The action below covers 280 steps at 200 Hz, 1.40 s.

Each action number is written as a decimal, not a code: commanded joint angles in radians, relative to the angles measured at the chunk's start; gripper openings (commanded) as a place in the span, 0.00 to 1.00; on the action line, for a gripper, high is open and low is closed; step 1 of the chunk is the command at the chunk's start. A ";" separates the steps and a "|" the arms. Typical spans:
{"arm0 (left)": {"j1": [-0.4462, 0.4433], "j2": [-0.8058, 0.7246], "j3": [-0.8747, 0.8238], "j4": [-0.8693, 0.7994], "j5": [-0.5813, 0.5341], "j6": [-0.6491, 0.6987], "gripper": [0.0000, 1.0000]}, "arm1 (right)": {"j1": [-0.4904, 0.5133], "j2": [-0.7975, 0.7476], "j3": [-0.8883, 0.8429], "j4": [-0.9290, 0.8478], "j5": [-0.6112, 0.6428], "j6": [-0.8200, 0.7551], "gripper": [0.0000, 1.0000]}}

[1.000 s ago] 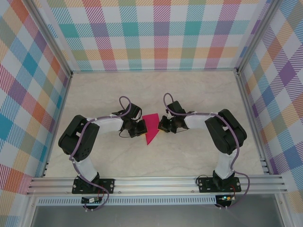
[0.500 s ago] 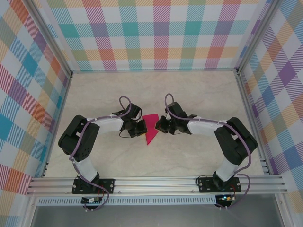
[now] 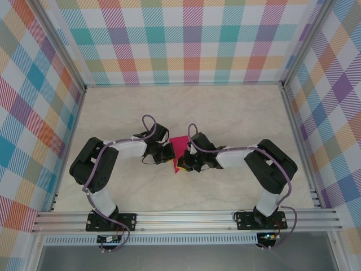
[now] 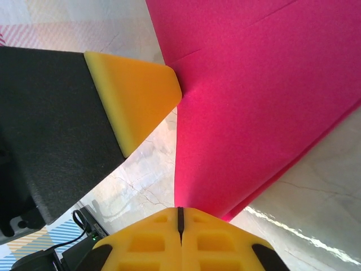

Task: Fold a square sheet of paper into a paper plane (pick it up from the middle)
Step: Third fold the triangle at the center of the table.

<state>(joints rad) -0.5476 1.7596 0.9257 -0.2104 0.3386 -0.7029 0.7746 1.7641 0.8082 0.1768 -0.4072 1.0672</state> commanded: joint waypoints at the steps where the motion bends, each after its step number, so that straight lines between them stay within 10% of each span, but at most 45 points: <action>1: -0.003 0.040 -0.039 -0.080 -0.095 0.000 0.00 | 0.006 0.026 -0.013 0.015 -0.023 0.007 0.02; 280: -0.005 0.029 -0.049 -0.076 -0.101 -0.003 0.00 | 0.063 0.014 0.058 -0.118 0.044 -0.086 0.03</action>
<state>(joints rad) -0.5476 1.7588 0.9207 -0.2043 0.3382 -0.7029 0.8352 1.8187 0.8398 0.1089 -0.4038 1.0069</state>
